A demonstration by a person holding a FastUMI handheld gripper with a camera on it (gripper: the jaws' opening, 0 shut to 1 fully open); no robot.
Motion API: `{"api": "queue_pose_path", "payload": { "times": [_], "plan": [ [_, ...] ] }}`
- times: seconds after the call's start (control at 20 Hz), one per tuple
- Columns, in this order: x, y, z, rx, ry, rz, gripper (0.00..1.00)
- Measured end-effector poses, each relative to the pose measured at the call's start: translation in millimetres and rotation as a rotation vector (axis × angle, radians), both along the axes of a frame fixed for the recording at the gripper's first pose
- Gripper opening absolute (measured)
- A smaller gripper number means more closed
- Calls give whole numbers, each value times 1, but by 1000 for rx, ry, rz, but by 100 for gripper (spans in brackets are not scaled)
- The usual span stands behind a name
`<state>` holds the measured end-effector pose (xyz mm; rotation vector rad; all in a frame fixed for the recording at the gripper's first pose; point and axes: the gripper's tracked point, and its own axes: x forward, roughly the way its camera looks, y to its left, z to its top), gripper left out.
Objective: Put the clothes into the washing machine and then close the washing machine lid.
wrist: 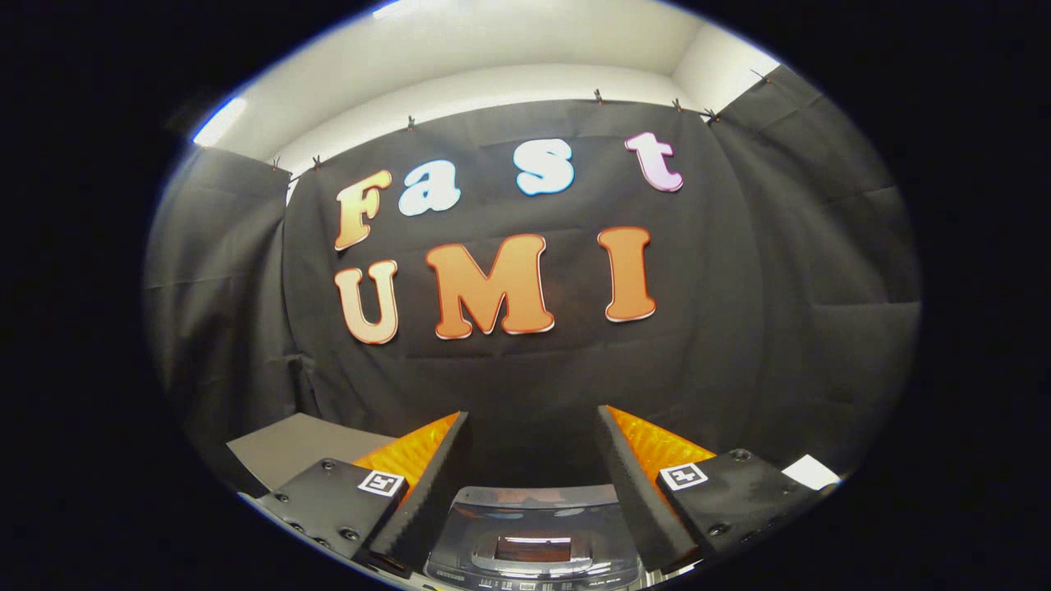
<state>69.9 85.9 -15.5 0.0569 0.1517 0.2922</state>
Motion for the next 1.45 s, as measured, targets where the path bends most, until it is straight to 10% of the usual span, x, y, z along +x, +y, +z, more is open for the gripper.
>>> {"api": "queue_pose_path", "payload": {
  "times": [1.45],
  "plan": [
    [-56, -116, 42, 7, -89, -21, 98]
  ]
}}
